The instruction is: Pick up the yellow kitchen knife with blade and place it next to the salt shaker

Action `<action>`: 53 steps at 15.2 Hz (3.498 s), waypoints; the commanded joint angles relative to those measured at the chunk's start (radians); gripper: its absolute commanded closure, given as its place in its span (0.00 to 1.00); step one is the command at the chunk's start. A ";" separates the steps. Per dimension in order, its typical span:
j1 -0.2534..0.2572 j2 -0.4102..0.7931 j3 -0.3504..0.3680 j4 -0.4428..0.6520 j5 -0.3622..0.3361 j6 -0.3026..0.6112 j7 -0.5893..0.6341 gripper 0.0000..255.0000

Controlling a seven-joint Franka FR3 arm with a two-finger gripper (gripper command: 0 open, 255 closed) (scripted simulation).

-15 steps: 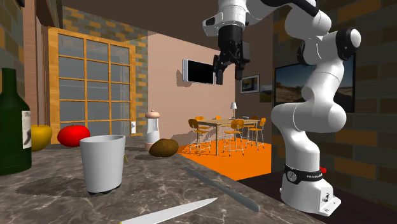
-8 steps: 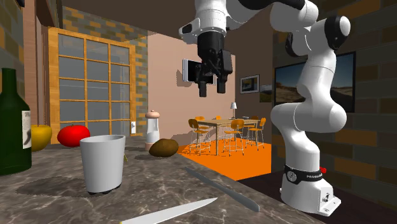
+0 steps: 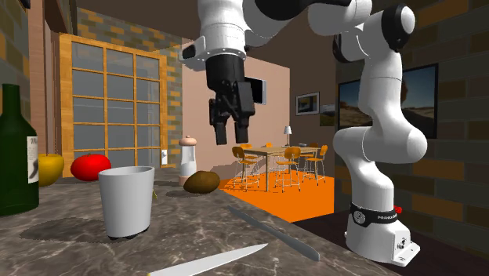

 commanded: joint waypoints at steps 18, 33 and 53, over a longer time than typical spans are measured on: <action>0.030 0.699 0.040 0.590 0.089 -0.016 0.007 0.00; 0.036 0.708 0.043 0.529 0.092 0.054 0.003 1.00; 0.034 0.658 0.041 0.614 0.086 -0.080 0.023 1.00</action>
